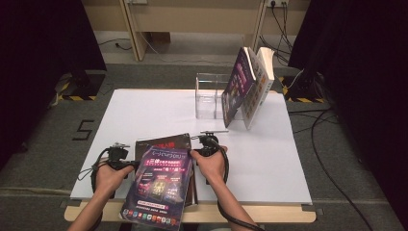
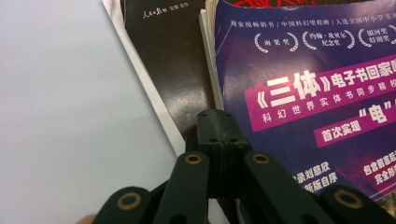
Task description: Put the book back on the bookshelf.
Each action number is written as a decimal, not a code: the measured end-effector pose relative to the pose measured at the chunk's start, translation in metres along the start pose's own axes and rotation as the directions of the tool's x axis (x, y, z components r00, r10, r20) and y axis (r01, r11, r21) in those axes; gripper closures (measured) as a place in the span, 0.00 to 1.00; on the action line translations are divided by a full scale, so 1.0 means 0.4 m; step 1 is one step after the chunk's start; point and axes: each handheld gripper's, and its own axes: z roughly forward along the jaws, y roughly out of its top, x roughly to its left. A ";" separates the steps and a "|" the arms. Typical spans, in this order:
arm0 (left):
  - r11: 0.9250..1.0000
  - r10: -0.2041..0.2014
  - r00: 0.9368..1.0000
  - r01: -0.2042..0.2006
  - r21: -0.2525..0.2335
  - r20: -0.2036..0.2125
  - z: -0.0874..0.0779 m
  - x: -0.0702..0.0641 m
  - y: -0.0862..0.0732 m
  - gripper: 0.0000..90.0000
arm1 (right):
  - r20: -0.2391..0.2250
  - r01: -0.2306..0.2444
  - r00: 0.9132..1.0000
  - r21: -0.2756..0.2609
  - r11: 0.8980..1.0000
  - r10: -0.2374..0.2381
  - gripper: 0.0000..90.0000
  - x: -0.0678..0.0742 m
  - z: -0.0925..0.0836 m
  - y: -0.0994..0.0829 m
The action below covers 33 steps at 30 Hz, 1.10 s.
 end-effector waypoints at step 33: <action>1.000 -0.002 1.000 0.002 -0.008 0.007 0.001 0.000 -0.002 1.00 | -0.057 -0.108 0.992 0.056 0.993 0.111 0.56 -0.028 0.023 -0.013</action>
